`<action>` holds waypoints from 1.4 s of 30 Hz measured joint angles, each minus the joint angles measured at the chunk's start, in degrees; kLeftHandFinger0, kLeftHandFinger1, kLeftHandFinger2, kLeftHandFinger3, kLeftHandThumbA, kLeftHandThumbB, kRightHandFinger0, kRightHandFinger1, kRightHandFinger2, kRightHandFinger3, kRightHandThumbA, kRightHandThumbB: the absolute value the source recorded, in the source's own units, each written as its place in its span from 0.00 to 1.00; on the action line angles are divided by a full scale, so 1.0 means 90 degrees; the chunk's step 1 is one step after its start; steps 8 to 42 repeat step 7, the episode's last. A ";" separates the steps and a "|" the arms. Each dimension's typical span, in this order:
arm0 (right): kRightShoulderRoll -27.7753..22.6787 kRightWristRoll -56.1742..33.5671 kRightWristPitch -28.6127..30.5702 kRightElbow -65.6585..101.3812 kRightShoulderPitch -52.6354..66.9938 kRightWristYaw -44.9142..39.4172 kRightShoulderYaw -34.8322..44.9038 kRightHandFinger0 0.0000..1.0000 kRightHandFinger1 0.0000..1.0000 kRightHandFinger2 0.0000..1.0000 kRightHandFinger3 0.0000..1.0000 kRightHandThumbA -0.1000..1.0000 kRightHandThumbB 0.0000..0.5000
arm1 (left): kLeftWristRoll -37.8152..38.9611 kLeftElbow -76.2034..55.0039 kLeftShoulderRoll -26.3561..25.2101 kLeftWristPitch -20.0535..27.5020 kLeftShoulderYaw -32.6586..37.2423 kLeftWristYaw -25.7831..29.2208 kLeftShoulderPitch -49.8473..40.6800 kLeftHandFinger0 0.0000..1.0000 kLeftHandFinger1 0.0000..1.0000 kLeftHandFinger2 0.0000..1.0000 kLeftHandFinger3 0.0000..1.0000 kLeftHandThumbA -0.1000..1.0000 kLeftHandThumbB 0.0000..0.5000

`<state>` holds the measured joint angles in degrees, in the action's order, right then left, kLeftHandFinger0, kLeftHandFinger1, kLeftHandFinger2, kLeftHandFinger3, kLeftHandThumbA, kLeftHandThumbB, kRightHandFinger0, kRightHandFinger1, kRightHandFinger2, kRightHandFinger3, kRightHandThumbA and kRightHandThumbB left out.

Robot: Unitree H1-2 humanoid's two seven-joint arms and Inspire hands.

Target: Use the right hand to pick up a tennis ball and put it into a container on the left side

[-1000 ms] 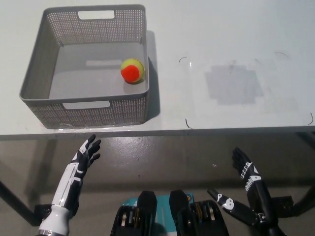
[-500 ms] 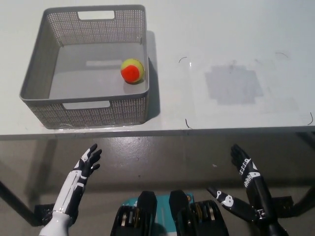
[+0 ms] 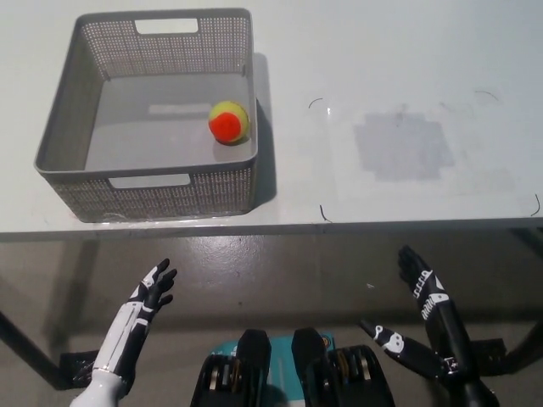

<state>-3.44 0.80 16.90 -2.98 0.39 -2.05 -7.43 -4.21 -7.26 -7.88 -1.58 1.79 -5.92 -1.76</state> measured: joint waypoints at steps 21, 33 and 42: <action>-0.0002 -0.0001 0.0000 -0.0010 0.0000 -0.0055 -0.0001 1.00 1.00 1.00 1.00 1.00 0.57 | 0.0016 -0.0002 -0.0009 -0.0084 -0.0001 0.0000 -0.0001 1.00 1.00 1.00 1.00 1.00 0.06; -0.0002 -0.0001 0.0000 -0.0010 0.0000 -0.0055 -0.0001 1.00 1.00 1.00 1.00 1.00 0.57 | 0.0016 -0.0002 -0.0009 -0.0084 -0.0001 0.0000 -0.0001 1.00 1.00 1.00 1.00 1.00 0.06; -0.0002 -0.0001 0.0000 -0.0010 0.0000 -0.0055 -0.0001 1.00 1.00 1.00 1.00 1.00 0.57 | 0.0016 -0.0002 -0.0009 -0.0084 -0.0001 0.0000 -0.0001 1.00 1.00 1.00 1.00 1.00 0.06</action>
